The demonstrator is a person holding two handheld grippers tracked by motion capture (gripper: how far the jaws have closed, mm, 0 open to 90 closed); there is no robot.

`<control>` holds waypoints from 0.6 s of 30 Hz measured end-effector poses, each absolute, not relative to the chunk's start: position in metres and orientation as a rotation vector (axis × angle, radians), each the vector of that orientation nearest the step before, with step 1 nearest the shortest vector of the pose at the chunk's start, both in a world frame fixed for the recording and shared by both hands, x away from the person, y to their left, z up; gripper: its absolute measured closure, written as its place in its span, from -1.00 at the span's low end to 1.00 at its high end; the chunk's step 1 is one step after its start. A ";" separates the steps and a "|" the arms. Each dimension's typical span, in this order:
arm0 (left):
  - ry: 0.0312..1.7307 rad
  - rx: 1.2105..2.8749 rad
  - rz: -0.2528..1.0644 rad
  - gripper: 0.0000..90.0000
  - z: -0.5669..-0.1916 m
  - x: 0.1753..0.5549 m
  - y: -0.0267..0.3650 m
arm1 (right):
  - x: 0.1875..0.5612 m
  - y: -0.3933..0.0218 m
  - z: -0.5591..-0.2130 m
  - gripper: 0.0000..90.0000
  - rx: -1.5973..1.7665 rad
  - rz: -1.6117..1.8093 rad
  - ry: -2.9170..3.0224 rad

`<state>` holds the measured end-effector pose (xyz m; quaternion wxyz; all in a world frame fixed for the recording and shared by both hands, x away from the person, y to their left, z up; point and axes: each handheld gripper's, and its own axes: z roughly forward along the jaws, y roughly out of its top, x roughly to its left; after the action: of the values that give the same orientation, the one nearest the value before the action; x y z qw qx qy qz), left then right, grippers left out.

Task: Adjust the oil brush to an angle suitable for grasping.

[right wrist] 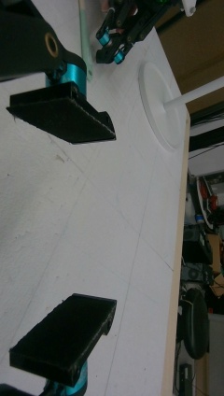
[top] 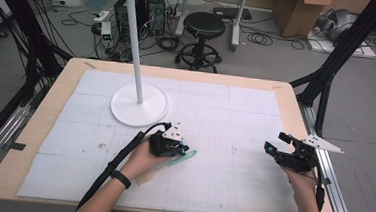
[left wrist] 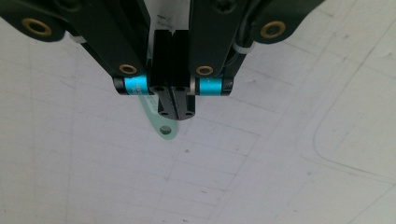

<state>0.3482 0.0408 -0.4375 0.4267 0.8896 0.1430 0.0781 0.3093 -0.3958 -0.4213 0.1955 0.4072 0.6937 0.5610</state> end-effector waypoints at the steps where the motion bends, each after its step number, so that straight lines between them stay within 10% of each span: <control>1: 0.364 2.210 0.192 0.99 -0.435 0.348 0.043 | 0.309 -0.396 -0.421 -0.66 1.142 1.573 1.944; 18: 0.498 1.945 0.266 0.42 -0.394 0.335 0.112 | 0.310 -0.393 -0.422 -0.66 1.138 1.559 1.955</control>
<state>0.3346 0.1117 -0.3938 0.5296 0.8146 0.2087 0.1113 0.3096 -0.3931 -0.4220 0.1958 0.4061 0.6980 0.5564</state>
